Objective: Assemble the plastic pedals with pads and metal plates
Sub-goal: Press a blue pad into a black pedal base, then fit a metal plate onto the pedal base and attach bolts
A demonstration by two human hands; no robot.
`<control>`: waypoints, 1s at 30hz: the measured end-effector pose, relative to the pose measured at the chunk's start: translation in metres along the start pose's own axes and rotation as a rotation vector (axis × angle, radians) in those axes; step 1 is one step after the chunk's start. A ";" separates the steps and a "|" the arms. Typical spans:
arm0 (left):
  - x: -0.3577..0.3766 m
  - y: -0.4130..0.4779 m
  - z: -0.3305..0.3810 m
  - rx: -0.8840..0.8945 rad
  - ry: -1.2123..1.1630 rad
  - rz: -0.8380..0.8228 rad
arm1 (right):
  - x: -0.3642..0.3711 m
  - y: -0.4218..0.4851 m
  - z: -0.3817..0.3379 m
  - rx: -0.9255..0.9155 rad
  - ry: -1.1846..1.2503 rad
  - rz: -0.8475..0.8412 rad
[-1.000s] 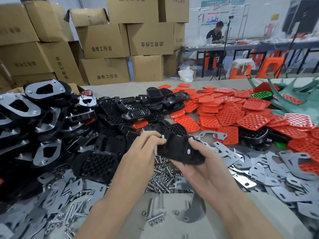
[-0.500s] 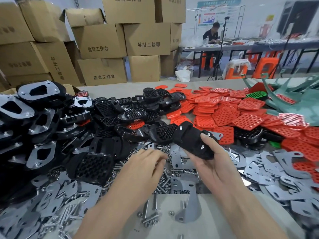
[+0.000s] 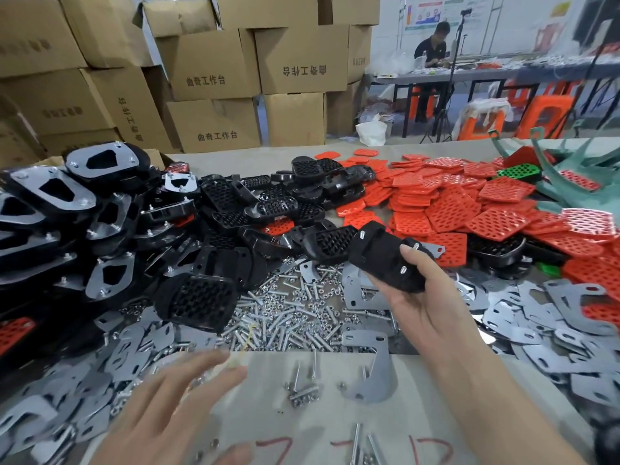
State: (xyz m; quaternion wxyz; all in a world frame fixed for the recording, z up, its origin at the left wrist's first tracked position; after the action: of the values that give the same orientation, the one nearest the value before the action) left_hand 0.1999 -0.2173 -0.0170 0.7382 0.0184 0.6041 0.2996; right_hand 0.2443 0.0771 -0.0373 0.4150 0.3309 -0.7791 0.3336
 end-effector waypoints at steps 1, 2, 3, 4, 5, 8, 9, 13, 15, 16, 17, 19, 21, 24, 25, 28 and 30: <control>-0.004 -0.012 0.002 -0.032 -0.024 -0.015 | 0.000 0.000 0.001 0.003 -0.018 -0.004; -0.004 -0.018 0.003 -0.107 -0.006 -0.010 | 0.001 0.000 0.003 0.006 -0.034 -0.008; -0.004 -0.024 -0.003 -0.127 0.035 0.012 | 0.001 0.000 0.004 0.007 -0.046 -0.013; -0.001 -0.028 -0.007 -0.158 0.035 -0.111 | 0.002 -0.001 0.006 0.003 -0.058 -0.017; 0.005 -0.024 -0.012 -0.209 0.133 -0.164 | 0.002 -0.001 0.007 -0.001 -0.075 -0.020; 0.012 -0.014 -0.018 -0.174 0.178 -0.211 | 0.001 -0.003 0.008 -0.003 -0.115 -0.025; 0.015 -0.007 -0.018 -0.216 0.127 -0.209 | 0.002 -0.004 0.008 -0.004 -0.119 -0.027; 0.040 0.023 -0.027 -0.207 0.097 -0.149 | 0.002 -0.004 0.009 -0.017 -0.143 -0.007; 0.045 0.045 -0.023 -0.148 0.164 -0.113 | 0.003 -0.004 0.010 -0.015 -0.140 0.007; 0.047 0.056 -0.023 -0.107 0.204 -0.053 | 0.004 -0.005 0.009 -0.012 -0.135 0.010; 0.048 0.069 -0.023 -0.093 0.239 -0.039 | 0.004 -0.005 0.009 -0.011 -0.133 0.011; 0.051 0.092 -0.027 -0.112 0.326 -0.089 | 0.003 -0.005 0.008 -0.013 -0.126 0.013; 0.053 0.113 -0.030 -0.084 0.434 -0.179 | 0.003 -0.005 0.008 -0.005 -0.121 0.014; 0.060 0.137 -0.029 -0.038 0.480 -0.357 | 0.004 -0.004 0.008 -0.005 -0.110 0.015; 0.062 0.143 -0.027 -0.032 0.463 -0.396 | 0.004 -0.003 0.008 -0.006 -0.110 0.016; 0.069 0.155 -0.022 0.046 0.460 -0.409 | 0.004 -0.004 0.008 -0.001 -0.124 0.004; 0.071 0.155 -0.023 0.061 0.444 -0.429 | 0.003 -0.004 0.008 0.009 -0.137 0.008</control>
State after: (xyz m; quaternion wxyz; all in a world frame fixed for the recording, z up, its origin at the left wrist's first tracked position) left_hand 0.1209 -0.0650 -0.0258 0.6337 -0.1531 0.7494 0.1155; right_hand 0.2427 0.0678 -0.0371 0.3580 0.3516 -0.8054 0.3156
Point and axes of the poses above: each hand's wrist, its own y-axis towards the middle knuckle, its own x-axis out of the palm, z = x × y, the point moved 1 cm from there along y, towards the middle knuckle, and after that the axes turned 4 degrees about x, right-handed, at the moved point
